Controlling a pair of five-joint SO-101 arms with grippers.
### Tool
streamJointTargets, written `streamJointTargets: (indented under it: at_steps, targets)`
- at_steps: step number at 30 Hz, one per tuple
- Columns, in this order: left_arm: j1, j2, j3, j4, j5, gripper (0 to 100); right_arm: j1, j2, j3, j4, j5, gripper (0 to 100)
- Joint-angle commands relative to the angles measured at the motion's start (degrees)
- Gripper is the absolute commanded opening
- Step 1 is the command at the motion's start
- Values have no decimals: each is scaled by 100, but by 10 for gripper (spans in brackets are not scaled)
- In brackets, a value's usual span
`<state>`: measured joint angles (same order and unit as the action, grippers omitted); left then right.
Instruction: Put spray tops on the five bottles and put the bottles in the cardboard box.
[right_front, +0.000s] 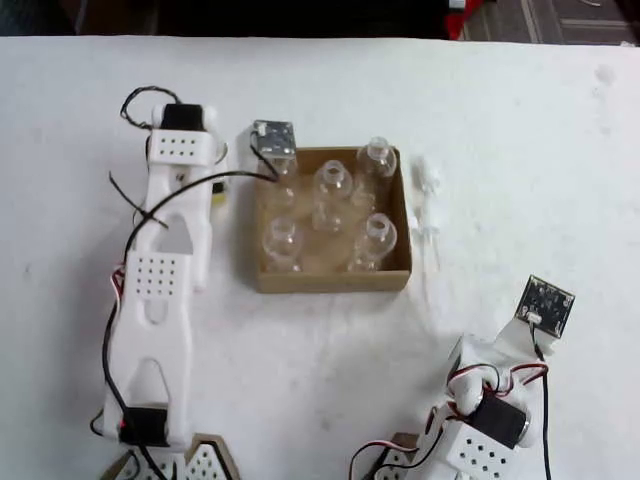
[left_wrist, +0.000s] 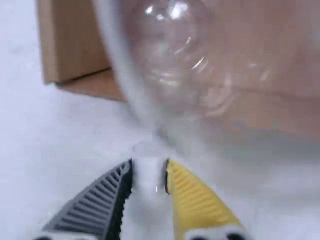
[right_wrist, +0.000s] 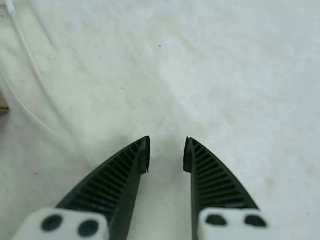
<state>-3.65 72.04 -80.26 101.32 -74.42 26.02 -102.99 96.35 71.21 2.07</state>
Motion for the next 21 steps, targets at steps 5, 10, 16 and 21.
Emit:
streamJointTargets:
  at_steps: [5,10,16,21]
  targets:
    - [-163,-110,-1495,114,914,23,-40,4,53,22,26,91]
    - [40,-699,-1116,132,1380,23,-40,4,53,22,35,91]
    - [418,-2316,62,123,1837,24,-40,4,53,22,44,91]
    - [620,-3451,1011,97,1890,24,-31,4,53,22,44,91]
